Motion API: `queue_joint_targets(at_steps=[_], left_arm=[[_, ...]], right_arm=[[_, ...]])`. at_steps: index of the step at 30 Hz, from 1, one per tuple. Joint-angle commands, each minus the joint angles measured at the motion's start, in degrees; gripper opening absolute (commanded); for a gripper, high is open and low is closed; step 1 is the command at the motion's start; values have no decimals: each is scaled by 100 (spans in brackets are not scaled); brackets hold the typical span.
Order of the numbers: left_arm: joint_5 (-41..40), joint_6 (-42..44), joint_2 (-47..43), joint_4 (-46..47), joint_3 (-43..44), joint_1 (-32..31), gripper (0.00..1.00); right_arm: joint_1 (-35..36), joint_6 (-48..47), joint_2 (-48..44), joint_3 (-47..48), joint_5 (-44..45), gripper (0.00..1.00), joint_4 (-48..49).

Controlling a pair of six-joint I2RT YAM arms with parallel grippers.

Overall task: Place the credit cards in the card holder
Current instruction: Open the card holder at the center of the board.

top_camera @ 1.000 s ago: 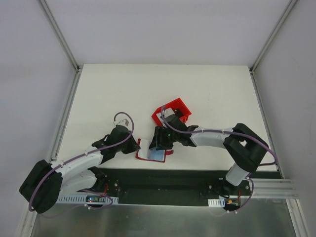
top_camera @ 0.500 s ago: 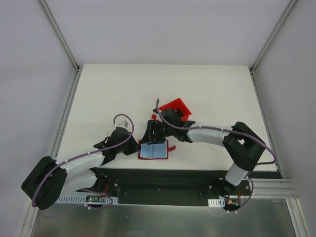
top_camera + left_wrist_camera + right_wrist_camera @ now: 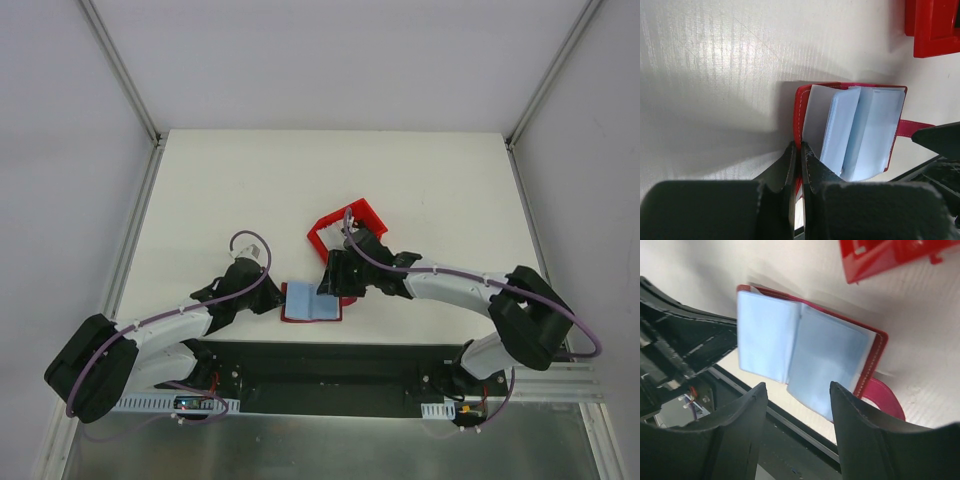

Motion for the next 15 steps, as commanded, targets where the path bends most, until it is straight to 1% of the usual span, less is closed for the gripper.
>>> queue_joint_targets(at_steps=[1, 7, 15], left_arm=[[-36, 31, 78, -13, -59, -5, 0], [-10, 67, 104, 4, -42, -5, 0], [17, 119, 69, 13, -41, -5, 0]], right_arm=[[-29, 100, 90, -49, 216, 56, -231], [-29, 152, 345, -49, 75, 56, -170], [-29, 223, 555, -102, 242, 56, -354]])
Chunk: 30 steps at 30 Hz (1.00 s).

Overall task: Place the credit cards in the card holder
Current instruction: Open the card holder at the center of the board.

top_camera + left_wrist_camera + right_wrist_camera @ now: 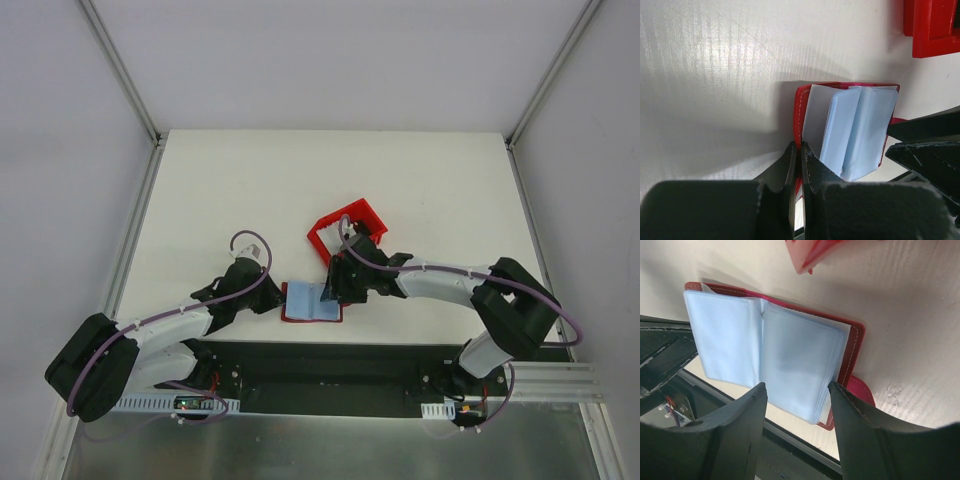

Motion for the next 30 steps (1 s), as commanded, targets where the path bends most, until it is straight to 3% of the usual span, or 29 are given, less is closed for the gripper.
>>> queue_joint_targets(at_steps=[1, 8, 15, 26, 30], left_arm=[[6, 119, 25, -33, -50, -5, 0], [67, 190, 69, 20, -15, -5, 0], [128, 216, 148, 108, 37, -5, 0], [243, 313, 245, 248, 99, -5, 0], [252, 295, 263, 257, 73, -5, 0]], right_arm=[[-16, 127, 143, -25, 115, 57, -179], [37, 224, 486, 98, -333, 56, 242], [195, -57, 267, 466, -535, 52, 603], [213, -242, 766, 1284, -1721, 56, 1034], [134, -365, 645, 1328, -1731, 56, 1034]])
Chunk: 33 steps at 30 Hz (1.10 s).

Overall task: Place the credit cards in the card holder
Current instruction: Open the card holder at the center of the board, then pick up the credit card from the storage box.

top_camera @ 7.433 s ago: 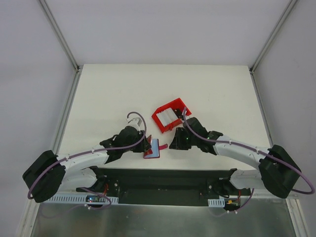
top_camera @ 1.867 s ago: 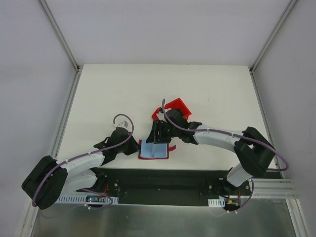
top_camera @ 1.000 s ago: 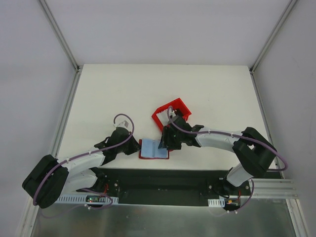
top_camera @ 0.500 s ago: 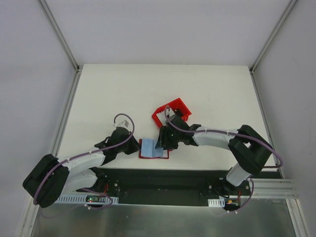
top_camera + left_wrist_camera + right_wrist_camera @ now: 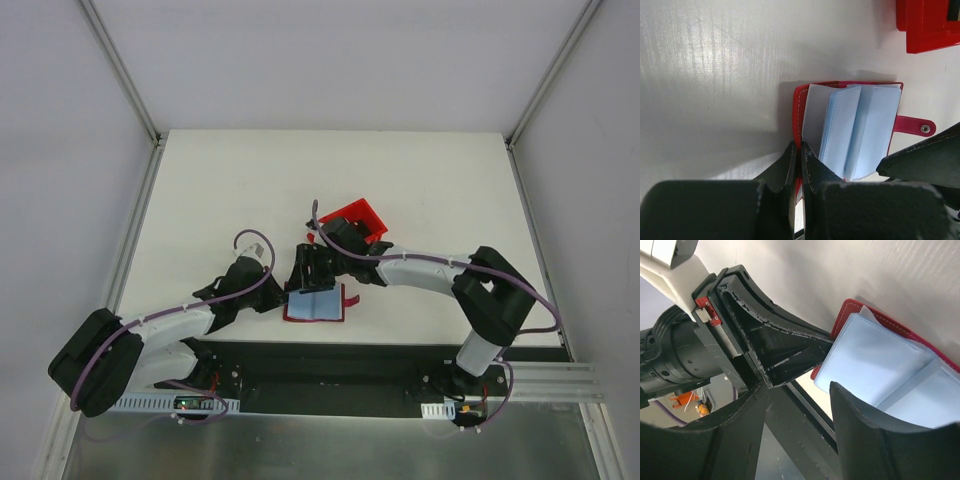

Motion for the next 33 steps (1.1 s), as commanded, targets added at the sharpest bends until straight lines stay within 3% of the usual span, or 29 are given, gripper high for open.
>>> queue_joint_targets(at_steps=[1, 6, 9, 12, 17, 33], left_arm=[[77, 140, 83, -7, 70, -5, 0], [42, 175, 136, 2, 62, -5, 0], [-11, 149, 162, 2, 97, -5, 0], [-20, 201, 259, -16, 193, 4, 0], [-81, 280, 312, -86, 404, 4, 0], [-64, 377, 523, -112, 651, 4, 0]], right_arm=[[-137, -265, -212, 216, -338, 56, 140], [-804, -861, -977, 391, -15, 56, -395], [-1191, -1677, -1049, 1014, 635, 58, -1755], [-1543, -2276, -829, 1489, 743, 61, -2460], [-2070, -3041, -303, 1876, 462, 77, -2812], [-2396, -3930, 1201, 3028, 304, 93, -3051]])
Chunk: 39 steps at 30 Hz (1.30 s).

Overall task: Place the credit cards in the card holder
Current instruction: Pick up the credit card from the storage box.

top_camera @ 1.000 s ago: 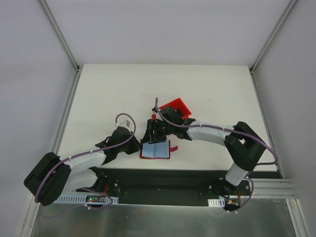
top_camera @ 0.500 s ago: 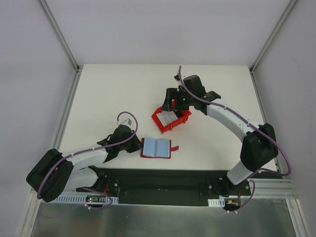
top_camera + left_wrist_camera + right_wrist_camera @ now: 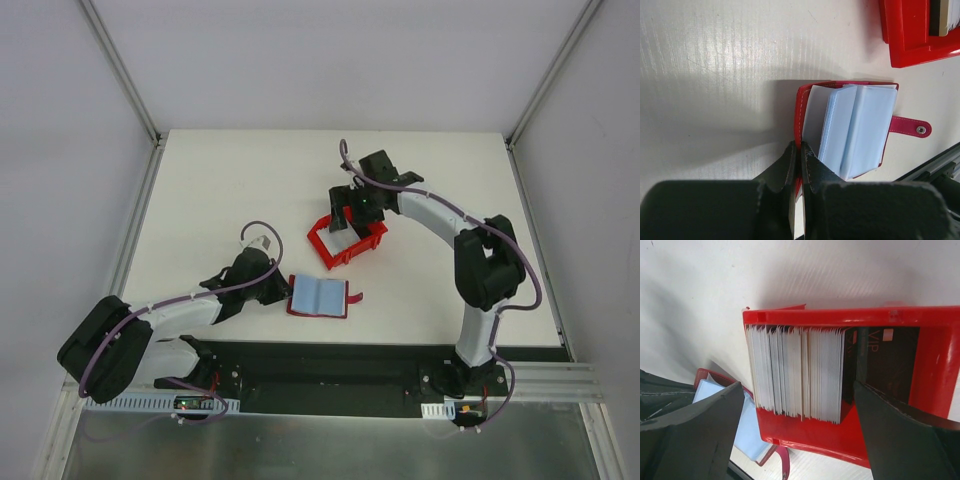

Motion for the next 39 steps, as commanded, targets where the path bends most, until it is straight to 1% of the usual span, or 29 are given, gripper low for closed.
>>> queue_joint_targets(at_steps=[1, 5, 10, 15, 19, 22, 23, 26, 32, 39], left_arm=[[-29, 132, 29, -54, 137, 4, 0], [-29, 150, 46, -45, 146, 4, 0], [-2, 168, 46, -45, 137, 4, 0], [-29, 168, 29, -45, 93, 4, 0], [-20, 168, 46, -54, 110, 4, 0], [-29, 168, 73, -45, 137, 4, 0], [23, 194, 125, -45, 180, 4, 0], [59, 203, 178, -45, 207, 4, 0], [50, 203, 178, -45, 198, 4, 0], [85, 220, 275, -45, 260, 4, 0]], right_arm=[[-112, -271, 181, 395, -169, 95, -30], [-148, -298, 497, 544, -274, 98, -4], [-174, -315, 743, 615, -371, 99, 14], [-183, -315, 753, 483, -722, 99, 136], [-183, -280, 674, 395, -828, 98, 128], [-183, -228, 560, 333, -890, 95, 163], [-200, -210, 525, 333, -994, 90, 163], [-200, -175, 480, 351, -1004, 84, 155], [-253, -140, 357, 307, -1030, 79, 119], [-288, -122, 313, 289, -1057, 69, 75]])
